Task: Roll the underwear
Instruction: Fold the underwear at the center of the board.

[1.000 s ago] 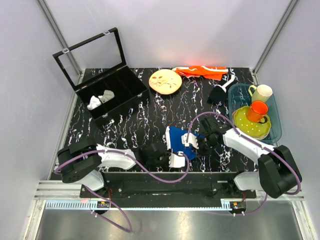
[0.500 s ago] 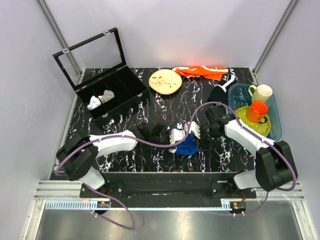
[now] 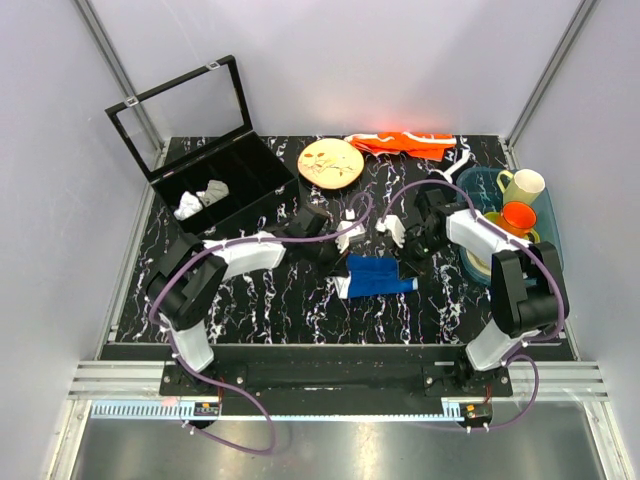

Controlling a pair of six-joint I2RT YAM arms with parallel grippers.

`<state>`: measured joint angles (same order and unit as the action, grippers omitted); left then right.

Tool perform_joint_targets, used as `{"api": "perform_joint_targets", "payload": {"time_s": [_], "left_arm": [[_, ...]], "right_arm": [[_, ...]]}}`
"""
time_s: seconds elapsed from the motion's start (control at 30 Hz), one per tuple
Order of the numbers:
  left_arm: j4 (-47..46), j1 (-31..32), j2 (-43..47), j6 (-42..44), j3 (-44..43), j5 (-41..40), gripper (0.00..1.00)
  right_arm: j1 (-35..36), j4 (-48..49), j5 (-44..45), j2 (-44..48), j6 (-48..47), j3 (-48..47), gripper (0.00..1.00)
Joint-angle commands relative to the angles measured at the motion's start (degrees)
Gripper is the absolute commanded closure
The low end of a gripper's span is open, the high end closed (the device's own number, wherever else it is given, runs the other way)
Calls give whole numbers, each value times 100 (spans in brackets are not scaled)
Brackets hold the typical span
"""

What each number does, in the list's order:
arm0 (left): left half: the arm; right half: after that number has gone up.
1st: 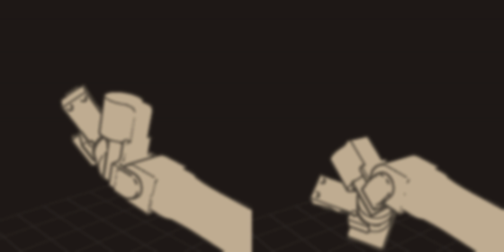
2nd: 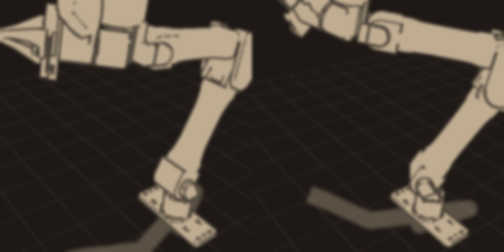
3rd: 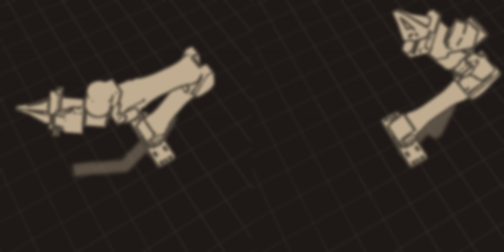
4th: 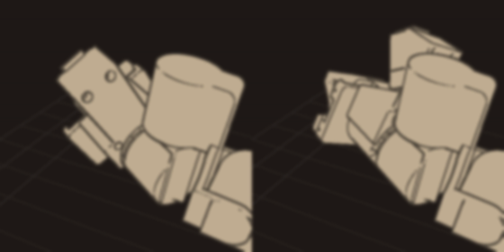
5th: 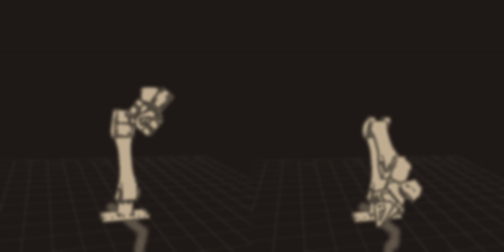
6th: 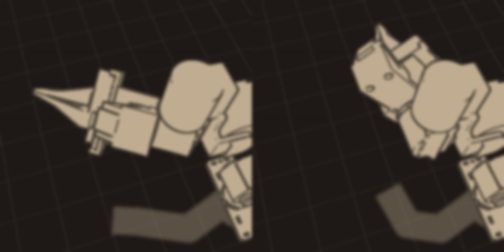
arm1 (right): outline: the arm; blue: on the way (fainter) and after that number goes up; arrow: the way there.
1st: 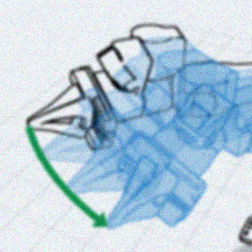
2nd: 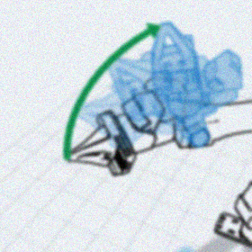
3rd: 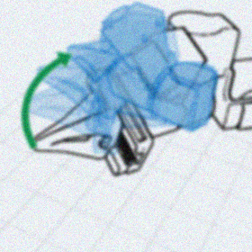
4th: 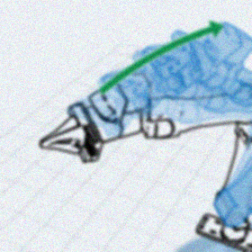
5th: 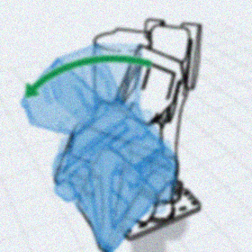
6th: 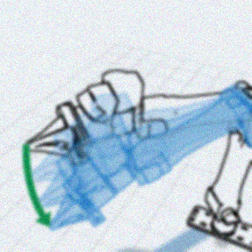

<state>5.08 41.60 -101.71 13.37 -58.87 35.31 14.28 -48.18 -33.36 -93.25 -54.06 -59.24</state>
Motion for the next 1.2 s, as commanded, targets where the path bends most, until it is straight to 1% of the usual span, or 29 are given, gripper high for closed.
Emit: {"api": "perform_joint_targets", "payload": {"time_s": [0.0, 0.23, 0.4, 0.43, 0.47, 0.53, 0.63, 0.67, 0.73, 0.77, 0.83, 0.87, 1.03, 1.1, 1.17], "left_arm": [[-262, -170, -138, -317, -431, -147, 100], [-271, -197, -498, -396, -730, -481, 100], [-420, -223, -631, -545, -775, -937, 100], [-446, -232, -648, -572, -766, -1008, 100], [-490, -232, -648, -598, -757, -1165, 99], [-630, -232, -648, -686, -740, -1237, 97], [-815, -232, -631, -844, -705, -1395, 90], [-842, -232, -605, -897, -696, -1500, 83], [-947, -232, -560, -1038, -678, -1536, 79], [-1000, -232, -482, -1055, -661, -1588, 72], [-1227, -223, -341, -1265, -538, -1737, 55], [-1359, -240, -132, -1327, -459, -1956, 51], [-2255, -293, 642, -1784, 296, -2545, 40], [-2388, -311, 958, -1811, 481, -2538, 38], [-2477, -311, 1100, -1837, 622, -2232, 37]], "right_arm": [[-145, 81, 242, -228, 361, -333, 79], [-163, 520, 541, -457, 940, -483, 75], [-180, 810, 875, -396, 1161, -422, 67], [-180, 941, 936, -378, 1248, -395, 64], [-180, 1003, 1085, -343, 1293, -360, 64], [-189, 1222, 1261, -308, 1424, -325, 62], [-180, 1521, 1569, -255, 1617, -228, 61], [-180, 1583, 1692, -237, 1670, -219, 60], [-180, 1733, 1772, -237, 1811, -210, 60], [-189, 1803, 1842, -246, 1890, -202, 60], [-189, 1988, 1904, -255, 2092, -202, 58], [-180, 2040, 1947, -272, 2162, -219, 56], [-180, 2234, 1913, -369, 2453, -386, 53], [-189, 2252, 1878, -430, 2523, -465, 51], [-180, 2252, 1808, -571, 2567, -606, 50]]}}
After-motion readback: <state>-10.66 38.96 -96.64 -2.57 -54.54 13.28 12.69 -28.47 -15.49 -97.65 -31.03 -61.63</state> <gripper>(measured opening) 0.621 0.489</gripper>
